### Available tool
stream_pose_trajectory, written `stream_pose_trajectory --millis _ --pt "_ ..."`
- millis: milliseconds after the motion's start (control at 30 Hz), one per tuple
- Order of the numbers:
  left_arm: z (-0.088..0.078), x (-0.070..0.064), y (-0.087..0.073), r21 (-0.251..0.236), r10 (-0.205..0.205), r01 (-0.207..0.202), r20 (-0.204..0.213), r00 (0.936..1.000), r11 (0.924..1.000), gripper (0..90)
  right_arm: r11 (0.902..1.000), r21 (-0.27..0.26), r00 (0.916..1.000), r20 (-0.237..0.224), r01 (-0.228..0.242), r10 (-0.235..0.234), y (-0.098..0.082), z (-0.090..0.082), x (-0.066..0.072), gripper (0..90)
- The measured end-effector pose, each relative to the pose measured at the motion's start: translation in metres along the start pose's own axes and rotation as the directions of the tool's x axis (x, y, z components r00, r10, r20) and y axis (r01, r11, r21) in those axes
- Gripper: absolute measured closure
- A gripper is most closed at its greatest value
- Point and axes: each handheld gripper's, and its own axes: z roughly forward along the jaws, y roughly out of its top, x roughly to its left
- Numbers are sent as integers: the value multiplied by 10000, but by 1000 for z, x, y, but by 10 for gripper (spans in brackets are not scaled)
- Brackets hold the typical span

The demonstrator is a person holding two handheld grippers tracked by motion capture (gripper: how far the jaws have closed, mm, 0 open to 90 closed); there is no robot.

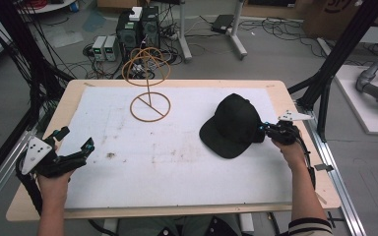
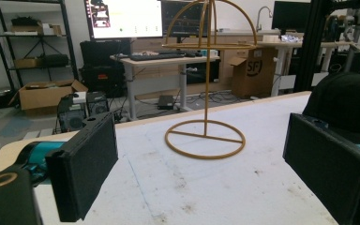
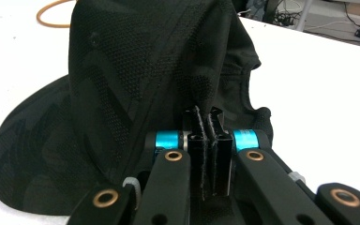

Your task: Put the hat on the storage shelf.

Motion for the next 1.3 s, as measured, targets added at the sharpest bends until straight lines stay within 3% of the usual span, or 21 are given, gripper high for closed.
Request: stream_pose_trajectory --millis 233,433,667,867,1133,1300 --pt "0 0 0 -15 4 -4 -14 10000 10000 107 9984 -390 9991 -142 -401 396 2 -6 1 894" --pt "0 0 0 -43 -35 35 -27 10000 10000 109 9957 -898 9996 -179 -220 205 8 -12 5 895" --pt "-1 0 1 -59 -78 78 -27 10000 10000 111 9902 -1343 9991 -227 -374 347 15 -19 8 895" --pt "-1 0 1 -92 -105 105 -34 9999 9999 111 9812 -1876 9987 -330 -446 391 26 -27 12 894" --pt "-1 1 2 -164 -162 161 -36 9999 9997 112 9722 -2343 9997 -222 4 -58 53 -36 23 894" --pt "-2 1 2 -165 -176 176 -28 9998 9997 112 9644 -2643 9997 -205 34 -92 67 -42 27 894"
